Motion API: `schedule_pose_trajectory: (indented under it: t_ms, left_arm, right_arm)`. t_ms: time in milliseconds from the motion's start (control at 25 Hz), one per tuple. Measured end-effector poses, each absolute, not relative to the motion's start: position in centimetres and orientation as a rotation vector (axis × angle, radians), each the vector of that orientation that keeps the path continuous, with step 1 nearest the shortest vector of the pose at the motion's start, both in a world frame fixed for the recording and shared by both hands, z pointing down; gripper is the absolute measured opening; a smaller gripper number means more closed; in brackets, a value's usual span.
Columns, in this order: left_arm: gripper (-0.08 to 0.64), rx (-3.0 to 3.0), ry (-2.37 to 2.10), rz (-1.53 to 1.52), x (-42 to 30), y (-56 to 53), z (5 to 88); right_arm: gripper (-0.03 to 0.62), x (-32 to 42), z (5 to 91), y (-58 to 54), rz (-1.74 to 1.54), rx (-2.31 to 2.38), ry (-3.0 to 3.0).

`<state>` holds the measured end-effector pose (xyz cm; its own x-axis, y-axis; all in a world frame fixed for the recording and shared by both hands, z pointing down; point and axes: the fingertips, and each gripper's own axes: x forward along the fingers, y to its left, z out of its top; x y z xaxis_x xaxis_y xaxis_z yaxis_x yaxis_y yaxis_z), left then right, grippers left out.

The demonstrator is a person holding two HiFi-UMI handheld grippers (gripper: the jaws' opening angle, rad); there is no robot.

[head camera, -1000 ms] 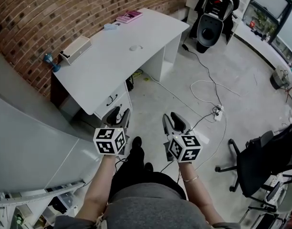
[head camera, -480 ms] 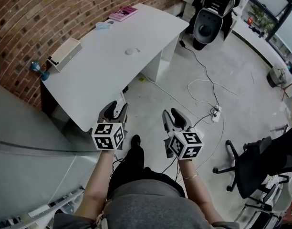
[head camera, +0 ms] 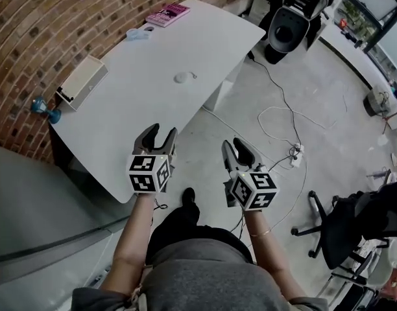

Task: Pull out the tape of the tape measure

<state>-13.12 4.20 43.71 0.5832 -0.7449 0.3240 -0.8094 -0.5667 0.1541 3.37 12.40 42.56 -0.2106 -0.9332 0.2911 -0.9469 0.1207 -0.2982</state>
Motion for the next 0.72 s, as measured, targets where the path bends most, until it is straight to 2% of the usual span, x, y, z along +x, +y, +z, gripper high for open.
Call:
schedule_pose_trajectory:
  t_ms: [720]
  left_arm:
    - [0.216, 2.509, -1.279, 0.395, -13.2, -4.6, 45.9]
  right_arm:
    - [0.111, 2.7, 43.6, 3.9, 0.661, 1.887, -2.302]
